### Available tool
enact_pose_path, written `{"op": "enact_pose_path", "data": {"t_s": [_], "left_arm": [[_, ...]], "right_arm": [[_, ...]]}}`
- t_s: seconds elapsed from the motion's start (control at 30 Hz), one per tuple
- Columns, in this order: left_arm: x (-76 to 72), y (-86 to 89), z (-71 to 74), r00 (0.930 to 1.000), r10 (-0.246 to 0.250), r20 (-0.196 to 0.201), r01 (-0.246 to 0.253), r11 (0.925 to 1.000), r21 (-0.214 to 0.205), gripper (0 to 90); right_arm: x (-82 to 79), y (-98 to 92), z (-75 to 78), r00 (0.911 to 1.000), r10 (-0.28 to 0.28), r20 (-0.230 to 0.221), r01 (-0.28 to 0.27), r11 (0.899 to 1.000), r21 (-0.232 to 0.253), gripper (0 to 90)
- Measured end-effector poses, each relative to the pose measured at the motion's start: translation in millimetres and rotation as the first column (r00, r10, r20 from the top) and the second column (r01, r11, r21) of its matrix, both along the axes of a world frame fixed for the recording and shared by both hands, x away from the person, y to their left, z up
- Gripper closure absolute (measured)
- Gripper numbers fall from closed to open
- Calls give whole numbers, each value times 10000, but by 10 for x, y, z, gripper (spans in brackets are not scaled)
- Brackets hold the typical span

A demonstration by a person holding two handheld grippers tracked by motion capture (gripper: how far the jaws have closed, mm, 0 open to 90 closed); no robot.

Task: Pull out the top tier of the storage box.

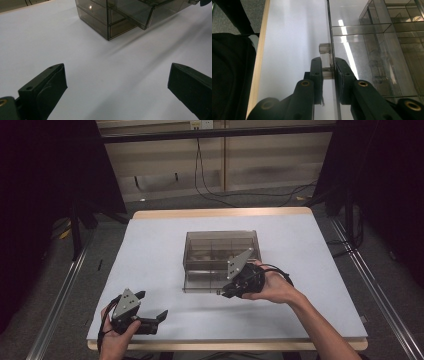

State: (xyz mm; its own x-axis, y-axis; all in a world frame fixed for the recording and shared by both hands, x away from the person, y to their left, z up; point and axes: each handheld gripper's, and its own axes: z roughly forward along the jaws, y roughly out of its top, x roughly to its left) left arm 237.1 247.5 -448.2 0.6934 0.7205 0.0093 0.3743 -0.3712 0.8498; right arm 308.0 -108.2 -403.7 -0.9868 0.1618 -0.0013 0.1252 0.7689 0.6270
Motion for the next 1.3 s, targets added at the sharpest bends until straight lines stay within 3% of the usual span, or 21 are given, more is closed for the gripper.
{"op": "enact_pose_path", "data": {"t_s": [0.3, 0.67, 0.87, 0.97, 1.17, 1.3], "left_arm": [[-1, -7, 0, 10000, 0, -35, 0, 10000, 18, 19], [3, 1, 2, 10000, -32, 18, 32, 10000, 52, 19], [3, -4, -1, 10000, -20, -15, 20, 10000, 81, 19], [4, -7, -1, 10000, -11, -11, 12, 10000, 85, 19], [7, -6, -3, 10000, -15, -34, 15, 9999, 101, 19], [7, -10, -5, 10000, -22, -24, 22, 10000, 52, 19]], "right_arm": [[-19, 2, -5, 9998, -119, -137, 120, 9999, 77, 785], [-45, 11, -5, 9999, -152, 59, 152, 9999, 10, 780], [-79, -77, 25, 9983, -575, 49, 572, 9971, 511, 702], [-94, -141, 22, 9953, -970, 29, 965, 9920, 815, 642], [-133, -266, 19, 9854, -1692, -176, 1697, 9704, 1720, 527], [-162, -326, 47, 9749, -2211, -266, 2213, 9482, 2281, 434]]}}
